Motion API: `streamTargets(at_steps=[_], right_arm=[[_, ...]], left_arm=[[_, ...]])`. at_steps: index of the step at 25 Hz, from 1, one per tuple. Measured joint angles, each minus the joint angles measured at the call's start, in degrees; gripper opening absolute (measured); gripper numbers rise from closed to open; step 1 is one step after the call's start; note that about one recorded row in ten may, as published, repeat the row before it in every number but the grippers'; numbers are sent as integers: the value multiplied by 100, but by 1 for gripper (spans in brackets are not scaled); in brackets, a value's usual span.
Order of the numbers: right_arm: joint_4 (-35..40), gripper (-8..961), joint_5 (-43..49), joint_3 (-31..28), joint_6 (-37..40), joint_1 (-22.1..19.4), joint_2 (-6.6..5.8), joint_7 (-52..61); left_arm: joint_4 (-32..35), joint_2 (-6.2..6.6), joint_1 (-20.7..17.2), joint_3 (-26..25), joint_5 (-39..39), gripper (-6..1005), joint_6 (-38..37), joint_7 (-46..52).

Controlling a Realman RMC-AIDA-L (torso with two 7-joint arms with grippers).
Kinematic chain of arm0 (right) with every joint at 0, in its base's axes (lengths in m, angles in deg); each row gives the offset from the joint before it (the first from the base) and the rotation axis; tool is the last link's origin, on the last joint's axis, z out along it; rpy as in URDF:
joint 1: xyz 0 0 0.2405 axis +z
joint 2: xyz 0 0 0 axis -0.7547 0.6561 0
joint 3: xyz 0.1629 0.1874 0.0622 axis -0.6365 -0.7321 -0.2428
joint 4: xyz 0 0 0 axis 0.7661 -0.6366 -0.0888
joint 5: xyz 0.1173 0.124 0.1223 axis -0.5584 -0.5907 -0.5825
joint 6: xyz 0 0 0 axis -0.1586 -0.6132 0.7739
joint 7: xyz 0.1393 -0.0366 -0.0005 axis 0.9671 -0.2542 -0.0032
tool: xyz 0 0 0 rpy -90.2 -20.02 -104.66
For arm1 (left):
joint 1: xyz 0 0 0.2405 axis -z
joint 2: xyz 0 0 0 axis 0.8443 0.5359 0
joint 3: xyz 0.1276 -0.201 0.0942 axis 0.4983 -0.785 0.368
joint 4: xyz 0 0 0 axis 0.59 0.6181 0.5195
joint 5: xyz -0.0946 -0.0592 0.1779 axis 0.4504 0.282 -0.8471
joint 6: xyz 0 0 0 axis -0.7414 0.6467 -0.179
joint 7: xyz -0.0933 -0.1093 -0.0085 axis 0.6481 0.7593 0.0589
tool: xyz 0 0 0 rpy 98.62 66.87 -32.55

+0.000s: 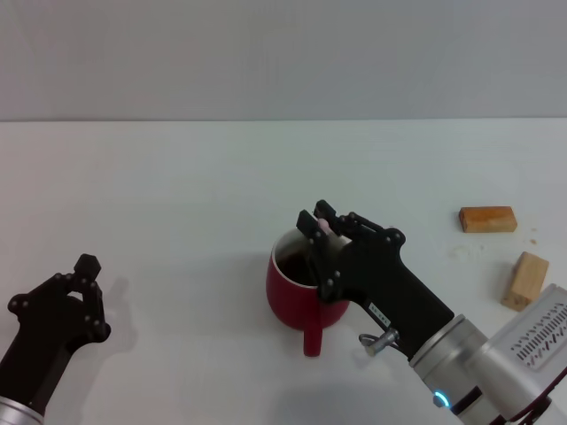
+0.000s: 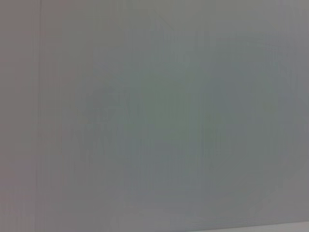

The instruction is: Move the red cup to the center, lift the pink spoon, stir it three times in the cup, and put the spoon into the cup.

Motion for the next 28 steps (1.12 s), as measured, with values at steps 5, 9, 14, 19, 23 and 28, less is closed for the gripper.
streamTargets(at_steps=[5,9,14,19,23,28], right_arm=[[-37,139,8,-3,54,2,-5,-21],[-38,226,9,41,337,-58,-8,-32],[-14,401,0,-13,1022,-322,-34,-38],[239,576,-38,-696,1816,-998,-36,-41],[385,634,-40,-1297,2270,-1507,-24,-43],[491,634,-59,-1825,2481,-1946,-17,-43]], left_arm=[[-8,5,-35,1,-2,0,-43,0],[1,15,-62,-6,2,0,-128,0],[32,26,-137,-56,6,0,-276,0],[40,36,-233,-182,7,0,-379,-5],[46,43,-292,-303,8,0,-416,-8],[46,46,-330,-389,7,0,-463,-9]])
